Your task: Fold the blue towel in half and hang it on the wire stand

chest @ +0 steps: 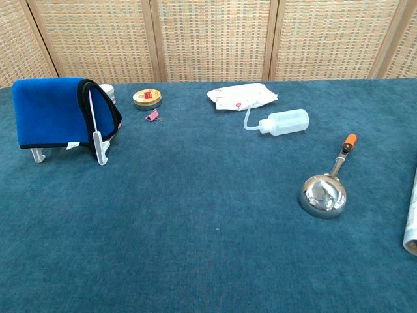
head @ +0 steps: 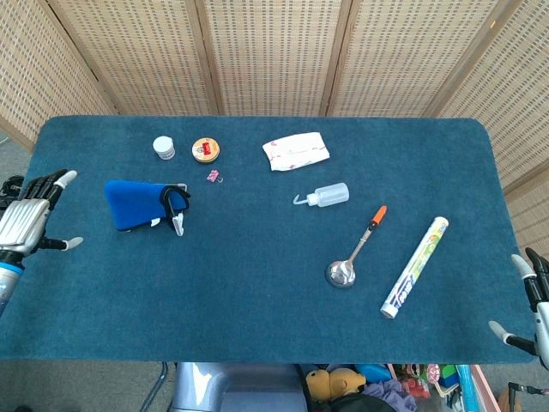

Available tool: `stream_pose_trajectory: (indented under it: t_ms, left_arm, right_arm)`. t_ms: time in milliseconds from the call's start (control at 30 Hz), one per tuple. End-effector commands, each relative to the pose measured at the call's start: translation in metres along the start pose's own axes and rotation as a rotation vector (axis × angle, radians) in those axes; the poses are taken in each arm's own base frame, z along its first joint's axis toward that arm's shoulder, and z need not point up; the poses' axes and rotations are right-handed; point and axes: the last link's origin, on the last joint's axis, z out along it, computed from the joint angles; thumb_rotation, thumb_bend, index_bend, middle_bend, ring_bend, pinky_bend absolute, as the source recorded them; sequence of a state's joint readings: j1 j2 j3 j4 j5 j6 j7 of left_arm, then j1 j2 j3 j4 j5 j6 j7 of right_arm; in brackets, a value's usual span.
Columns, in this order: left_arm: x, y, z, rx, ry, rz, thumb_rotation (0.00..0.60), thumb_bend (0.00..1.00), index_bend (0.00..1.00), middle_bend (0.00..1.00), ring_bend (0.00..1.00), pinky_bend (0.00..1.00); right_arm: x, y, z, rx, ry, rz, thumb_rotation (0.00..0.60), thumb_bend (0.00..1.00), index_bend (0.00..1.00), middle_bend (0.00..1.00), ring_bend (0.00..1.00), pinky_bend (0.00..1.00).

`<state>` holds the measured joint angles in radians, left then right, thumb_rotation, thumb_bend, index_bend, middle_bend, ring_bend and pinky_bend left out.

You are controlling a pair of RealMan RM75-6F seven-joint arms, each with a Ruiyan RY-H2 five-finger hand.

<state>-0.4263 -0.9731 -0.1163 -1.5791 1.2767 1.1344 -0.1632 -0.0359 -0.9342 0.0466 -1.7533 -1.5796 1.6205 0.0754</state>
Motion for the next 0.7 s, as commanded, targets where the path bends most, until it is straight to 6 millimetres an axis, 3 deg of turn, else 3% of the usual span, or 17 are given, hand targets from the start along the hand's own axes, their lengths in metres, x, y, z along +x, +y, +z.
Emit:
stream_pose_trajectory:
  t_ms: [33, 333, 533, 700]
  left_arm:
    - [0.007, 0.0, -0.04, 0.032, 0.048, 0.041, 0.6, 0.14, 0.0, 0.0, 0.0, 0.0]
    - [-0.016, 0.013, -0.109, 0.102, 0.108, 0.071, 0.6, 0.14, 0.0, 0.0, 0.0, 0.0]
    - [-0.034, 0.017, -0.131, 0.06, 0.104, 0.121, 0.6, 0.14, 0.0, 0.0, 0.0, 0.0]
    - [-0.039, 0.017, -0.136, 0.044, 0.102, 0.143, 0.6, 0.14, 0.0, 0.0, 0.0, 0.0]
  right_arm:
    - [0.0, -0.001, -0.001, 0.006, 0.004, -0.001, 0.6, 0.0, 0.0, 0.0, 0.0, 0.0]
    - [-0.002, -0.001, 0.0, 0.01, 0.033, -0.014, 0.6, 0.0, 0.0, 0.0, 0.0, 0.0]
    - [-0.005, 0.001, 0.002, 0.0, 0.031, -0.024, 0.6, 0.0, 0.0, 0.0, 0.0, 0.0]
    - [-0.009, 0.0, 0.002, 0.001, 0.02, -0.034, 0.6, 0.0, 0.0, 0.0, 0.0, 0.0]
